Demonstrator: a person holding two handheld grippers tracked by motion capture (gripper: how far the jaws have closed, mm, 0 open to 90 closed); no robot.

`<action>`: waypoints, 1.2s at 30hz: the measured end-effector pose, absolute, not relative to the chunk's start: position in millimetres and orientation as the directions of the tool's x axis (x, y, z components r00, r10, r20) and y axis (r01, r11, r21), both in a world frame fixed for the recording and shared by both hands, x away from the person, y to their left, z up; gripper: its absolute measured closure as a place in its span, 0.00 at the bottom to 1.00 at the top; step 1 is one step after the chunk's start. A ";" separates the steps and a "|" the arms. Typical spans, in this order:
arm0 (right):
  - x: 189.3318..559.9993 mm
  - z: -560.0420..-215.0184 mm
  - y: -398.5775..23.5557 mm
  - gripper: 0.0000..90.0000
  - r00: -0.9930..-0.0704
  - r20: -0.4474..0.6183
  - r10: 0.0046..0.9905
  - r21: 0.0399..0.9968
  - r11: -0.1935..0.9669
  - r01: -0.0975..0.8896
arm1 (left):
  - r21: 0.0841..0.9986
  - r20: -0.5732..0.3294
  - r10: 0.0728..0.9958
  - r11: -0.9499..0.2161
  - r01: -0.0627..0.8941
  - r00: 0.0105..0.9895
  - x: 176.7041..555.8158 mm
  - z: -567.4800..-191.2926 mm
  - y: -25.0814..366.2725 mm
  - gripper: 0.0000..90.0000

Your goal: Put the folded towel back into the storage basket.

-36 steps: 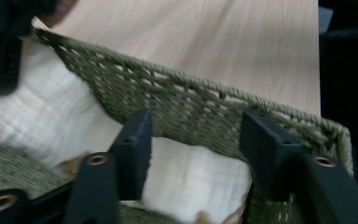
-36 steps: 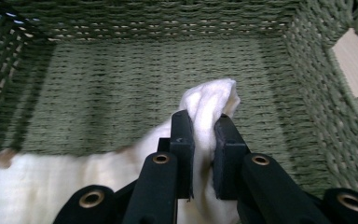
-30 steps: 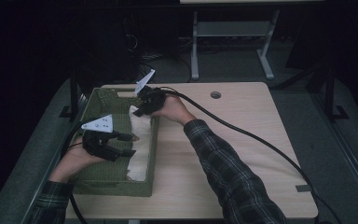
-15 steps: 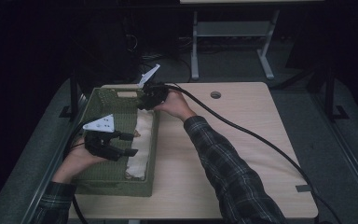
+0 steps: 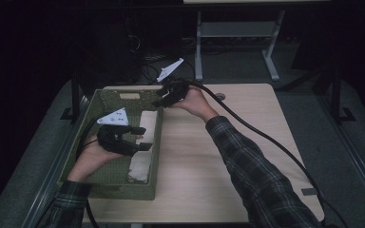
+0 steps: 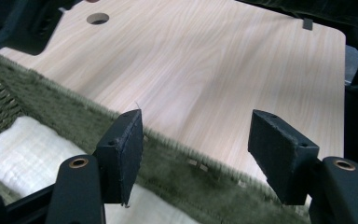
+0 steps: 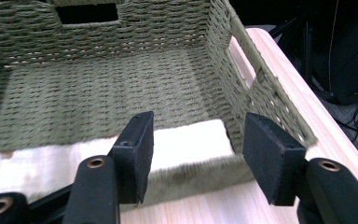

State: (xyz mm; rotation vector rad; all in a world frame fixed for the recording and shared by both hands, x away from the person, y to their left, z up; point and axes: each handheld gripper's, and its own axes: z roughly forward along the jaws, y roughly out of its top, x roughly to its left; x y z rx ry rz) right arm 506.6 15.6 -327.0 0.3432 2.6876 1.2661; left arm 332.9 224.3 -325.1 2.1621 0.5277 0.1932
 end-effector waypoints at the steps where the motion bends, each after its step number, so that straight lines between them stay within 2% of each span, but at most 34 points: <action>1: 505.9 -326.5 11.8 0.48 -0.963 -0.040 0.268 0.775 0.617 0.140 | 0.794 -0.052 0.444 -0.524 0.307 0.894 332.0 -323.6 218.5 0.39; 13: 489.9 -328.4 -55.8 0.44 -0.957 -0.014 0.290 0.796 0.583 0.165 | 0.781 -0.041 0.471 -0.535 0.322 0.881 327.7 -318.5 166.4 0.35; 24: 473.4 -346.5 -119.1 0.43 -0.940 -0.005 0.342 0.803 0.562 0.200 | 0.792 -0.040 0.438 -0.534 0.295 0.898 326.4 -325.1 117.6 0.34; 36: 453.3 -366.8 -160.0 0.42 -0.919 0.001 0.393 0.810 0.539 0.231 | 0.795 -0.026 0.384 -0.551 0.252 0.923 314.7 -349.6 72.0 0.30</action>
